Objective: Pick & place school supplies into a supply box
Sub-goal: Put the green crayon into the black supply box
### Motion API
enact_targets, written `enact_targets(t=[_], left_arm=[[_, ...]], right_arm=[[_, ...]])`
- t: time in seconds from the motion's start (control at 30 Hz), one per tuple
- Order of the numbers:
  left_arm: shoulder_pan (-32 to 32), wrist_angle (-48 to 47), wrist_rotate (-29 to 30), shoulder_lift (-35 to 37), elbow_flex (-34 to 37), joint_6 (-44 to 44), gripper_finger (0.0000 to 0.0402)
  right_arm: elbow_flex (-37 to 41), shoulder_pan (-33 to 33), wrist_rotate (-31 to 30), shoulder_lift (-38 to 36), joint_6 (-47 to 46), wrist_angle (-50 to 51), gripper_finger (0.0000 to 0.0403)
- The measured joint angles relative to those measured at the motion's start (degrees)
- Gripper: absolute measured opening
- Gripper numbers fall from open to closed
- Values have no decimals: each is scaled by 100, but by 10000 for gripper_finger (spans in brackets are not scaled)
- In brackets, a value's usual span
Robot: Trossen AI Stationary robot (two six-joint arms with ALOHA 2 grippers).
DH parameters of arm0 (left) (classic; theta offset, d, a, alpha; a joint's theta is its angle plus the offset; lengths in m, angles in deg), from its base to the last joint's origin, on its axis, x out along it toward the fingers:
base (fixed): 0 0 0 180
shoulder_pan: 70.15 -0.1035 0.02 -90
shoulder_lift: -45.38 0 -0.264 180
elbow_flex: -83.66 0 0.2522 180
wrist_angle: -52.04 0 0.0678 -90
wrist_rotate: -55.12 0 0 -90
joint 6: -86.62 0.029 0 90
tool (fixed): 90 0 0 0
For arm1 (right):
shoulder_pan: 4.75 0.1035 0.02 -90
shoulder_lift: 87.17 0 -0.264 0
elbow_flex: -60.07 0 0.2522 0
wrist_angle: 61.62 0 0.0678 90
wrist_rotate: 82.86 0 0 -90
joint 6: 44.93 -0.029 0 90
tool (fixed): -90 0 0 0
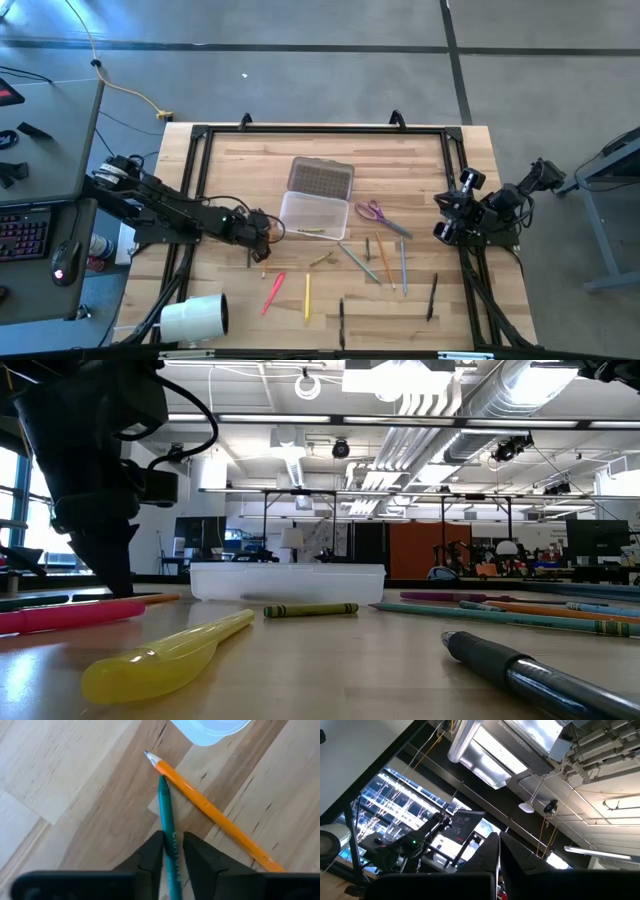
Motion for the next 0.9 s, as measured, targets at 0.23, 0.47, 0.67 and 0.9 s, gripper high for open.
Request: enact_targets(t=[0.23,0.47,0.67,0.9], left_arm=[[2,200,296,-4,2,47,21],[-4,-481,585,-40,-581,208,42],[-4,-2471,995,-28,-1665,255,12],[-248,-3352,1020,-11,-2635,824,45]], right_arm=[[0,2,0,0,-2,-4,0],[0,2,0,0,-4,-7,0],[0,1,1,0,-4,-15,0],[0,1,4,0,-4,-20,0]])
